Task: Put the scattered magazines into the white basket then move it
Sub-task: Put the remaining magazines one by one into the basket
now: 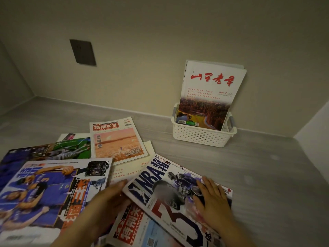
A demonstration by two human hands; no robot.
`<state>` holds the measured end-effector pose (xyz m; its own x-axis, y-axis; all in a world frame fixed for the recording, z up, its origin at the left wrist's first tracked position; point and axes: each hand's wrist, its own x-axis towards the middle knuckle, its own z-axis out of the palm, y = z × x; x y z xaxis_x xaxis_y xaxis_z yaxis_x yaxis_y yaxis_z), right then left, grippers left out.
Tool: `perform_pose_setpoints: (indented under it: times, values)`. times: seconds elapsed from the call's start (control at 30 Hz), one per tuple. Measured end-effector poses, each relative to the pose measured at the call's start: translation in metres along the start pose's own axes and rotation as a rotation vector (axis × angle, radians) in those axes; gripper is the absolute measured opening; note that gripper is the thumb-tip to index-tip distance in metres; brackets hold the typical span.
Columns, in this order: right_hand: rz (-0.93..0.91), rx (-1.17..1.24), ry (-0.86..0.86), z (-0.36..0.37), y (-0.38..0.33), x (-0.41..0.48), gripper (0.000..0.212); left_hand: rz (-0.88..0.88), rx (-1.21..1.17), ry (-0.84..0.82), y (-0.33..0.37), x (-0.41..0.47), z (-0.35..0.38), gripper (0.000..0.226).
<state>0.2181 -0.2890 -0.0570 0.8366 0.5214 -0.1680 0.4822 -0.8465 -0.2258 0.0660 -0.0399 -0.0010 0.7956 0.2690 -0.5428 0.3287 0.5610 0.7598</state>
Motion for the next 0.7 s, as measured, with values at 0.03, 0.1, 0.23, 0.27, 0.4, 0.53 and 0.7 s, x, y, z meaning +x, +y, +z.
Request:
perform_pose_setpoints:
  times: [0.03,0.1,0.23,0.27,0.4,0.53,0.7]
  values:
    - [0.009,-0.004,-0.005,0.000,0.001,0.001,0.058,0.001,-0.046,-0.023,-0.009,-0.001,0.009,0.030]
    - [0.035,-0.007,-0.017,0.001,0.000,0.003,0.059,-0.017,-0.099,-0.011,-0.028,-0.003,0.030,0.032]
    - [0.070,-0.012,-0.017,0.003,-0.002,0.006,0.059,-0.005,-0.041,0.157,-0.048,-0.004,0.065,0.032]
    - [0.079,-0.003,-0.015,0.004,-0.001,0.007,0.059,0.011,-0.024,0.175,-0.048,-0.003,0.070,0.032]
    - [0.130,0.093,-0.011,0.003,-0.001,0.009,0.062,0.066,0.042,0.184,-0.035,0.001,0.074,0.030]
    - [0.199,0.402,0.072,-0.013,-0.002,0.015,0.070,0.131,0.126,0.118,-0.016,0.003,0.072,0.029]
    - [0.297,0.997,0.022,-0.063,0.004,0.032,0.076,0.287,0.320,-0.070,0.013,0.006,0.078,0.025]
